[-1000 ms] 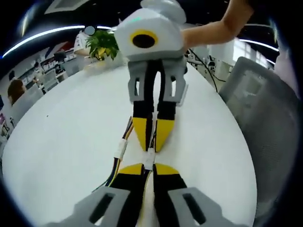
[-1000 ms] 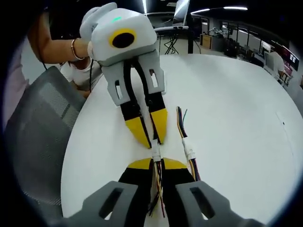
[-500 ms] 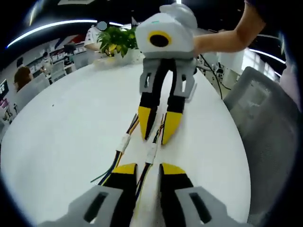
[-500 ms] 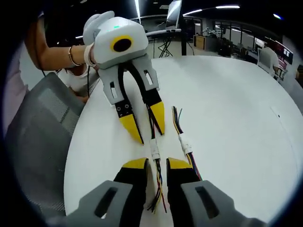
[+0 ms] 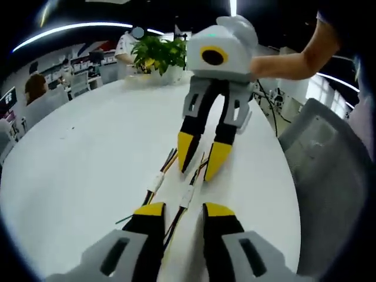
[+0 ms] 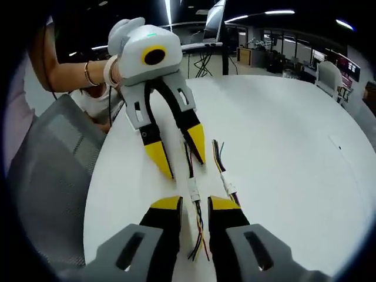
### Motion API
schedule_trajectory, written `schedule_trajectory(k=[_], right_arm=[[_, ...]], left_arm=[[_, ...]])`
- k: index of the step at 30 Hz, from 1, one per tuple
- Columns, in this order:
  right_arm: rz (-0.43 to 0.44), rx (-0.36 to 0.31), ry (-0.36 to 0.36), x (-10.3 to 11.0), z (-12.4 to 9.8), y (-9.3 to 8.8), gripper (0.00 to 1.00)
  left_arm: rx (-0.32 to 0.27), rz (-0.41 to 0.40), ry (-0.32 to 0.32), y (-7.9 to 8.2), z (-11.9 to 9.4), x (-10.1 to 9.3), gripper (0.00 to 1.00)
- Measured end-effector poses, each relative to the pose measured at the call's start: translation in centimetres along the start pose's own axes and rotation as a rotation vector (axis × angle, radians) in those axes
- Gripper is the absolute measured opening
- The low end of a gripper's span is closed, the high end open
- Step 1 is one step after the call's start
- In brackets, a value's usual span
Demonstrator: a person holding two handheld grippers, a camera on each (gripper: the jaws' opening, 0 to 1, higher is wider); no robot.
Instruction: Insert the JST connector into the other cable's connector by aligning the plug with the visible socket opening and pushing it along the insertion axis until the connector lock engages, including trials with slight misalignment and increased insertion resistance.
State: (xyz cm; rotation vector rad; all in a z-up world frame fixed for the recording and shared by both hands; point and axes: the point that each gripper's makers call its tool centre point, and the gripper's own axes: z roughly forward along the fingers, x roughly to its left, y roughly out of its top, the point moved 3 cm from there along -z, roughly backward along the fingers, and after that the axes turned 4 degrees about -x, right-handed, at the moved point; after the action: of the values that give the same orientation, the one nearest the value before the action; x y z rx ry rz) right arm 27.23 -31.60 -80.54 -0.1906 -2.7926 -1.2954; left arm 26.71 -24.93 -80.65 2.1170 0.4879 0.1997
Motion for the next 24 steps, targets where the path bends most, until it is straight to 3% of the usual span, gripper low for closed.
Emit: schedule_trajectory(k=[18,24], right_arm=[[-0.003,-0.036,-0.051,0.9,-2.0,1.5,0.26],[0.002,-0.035,-0.055,1.6,-2.6,1.5,0.32]], left_arm=[[-0.038,0.028,0.008,2.6,-1.1,-1.1,0.22],[-0.034,0.048,0.015,3.2,-1.6,-1.6,0.30]])
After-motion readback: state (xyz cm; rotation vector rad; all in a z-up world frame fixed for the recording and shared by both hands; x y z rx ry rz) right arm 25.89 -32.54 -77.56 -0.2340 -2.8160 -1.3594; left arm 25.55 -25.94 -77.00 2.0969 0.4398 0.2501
